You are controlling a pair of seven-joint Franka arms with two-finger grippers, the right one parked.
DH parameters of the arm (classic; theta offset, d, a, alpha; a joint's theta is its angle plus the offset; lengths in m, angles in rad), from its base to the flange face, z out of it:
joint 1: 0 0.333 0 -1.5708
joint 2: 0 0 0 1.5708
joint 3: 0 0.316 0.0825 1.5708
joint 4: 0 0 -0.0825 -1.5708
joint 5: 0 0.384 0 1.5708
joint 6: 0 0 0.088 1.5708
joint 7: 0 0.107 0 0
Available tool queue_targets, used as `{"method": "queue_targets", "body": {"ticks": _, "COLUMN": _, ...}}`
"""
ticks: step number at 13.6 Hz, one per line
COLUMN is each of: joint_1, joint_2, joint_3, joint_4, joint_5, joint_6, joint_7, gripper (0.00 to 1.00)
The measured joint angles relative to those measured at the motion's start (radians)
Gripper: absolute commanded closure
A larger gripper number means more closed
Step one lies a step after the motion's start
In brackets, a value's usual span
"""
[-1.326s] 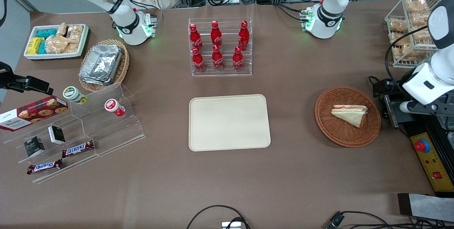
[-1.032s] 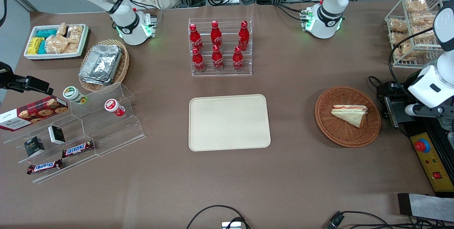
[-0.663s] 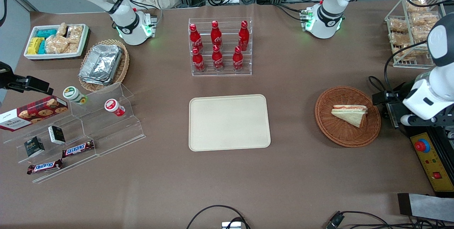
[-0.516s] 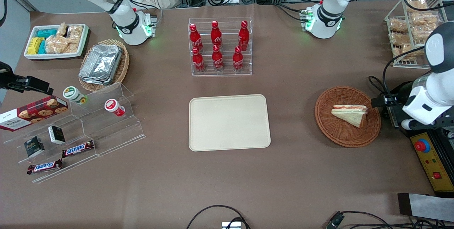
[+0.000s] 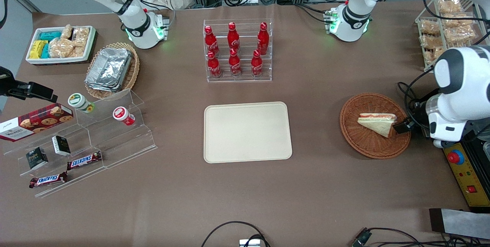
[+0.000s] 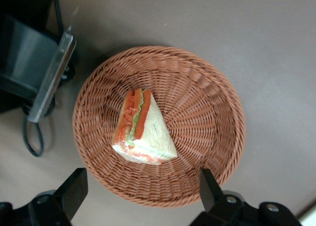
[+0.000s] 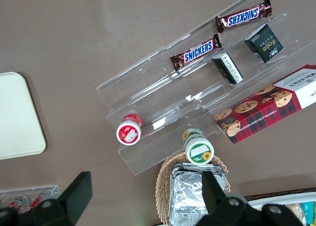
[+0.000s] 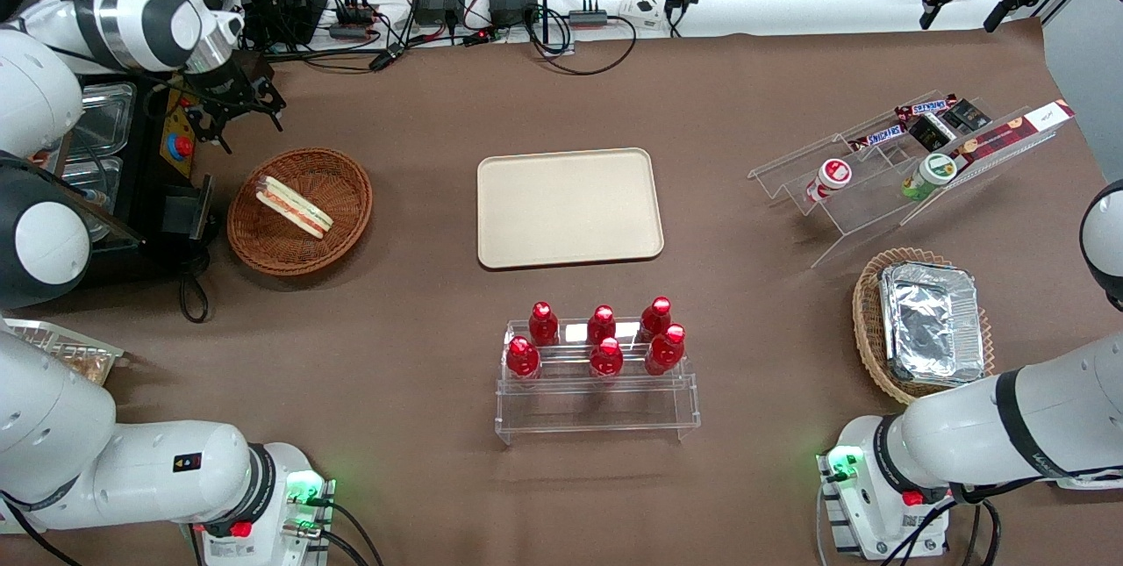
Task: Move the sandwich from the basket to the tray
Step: 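Move the left gripper over the wrapped sandwich in the wicker basket, then lower the left gripper and close it on the sandwich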
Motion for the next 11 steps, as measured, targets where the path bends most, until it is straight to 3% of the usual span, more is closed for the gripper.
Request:
{"method": "queue_targets", "body": {"ticks": 4, "joint_1": 0.0, "joint_2": 0.002, "joint_3": 0.017, "joint_4": -0.147, "joint_5": 0.0, "joint_6": 0.14, "joint_7": -0.139, "gripper": 0.0}}
{"method": "queue_targets", "body": {"ticks": 11, "joint_1": 0.002, "joint_2": 0.031, "joint_3": 0.045, "joint_4": -0.233, "joint_5": 0.0, "joint_6": 0.21, "joint_7": -0.235, "gripper": 0.0}}
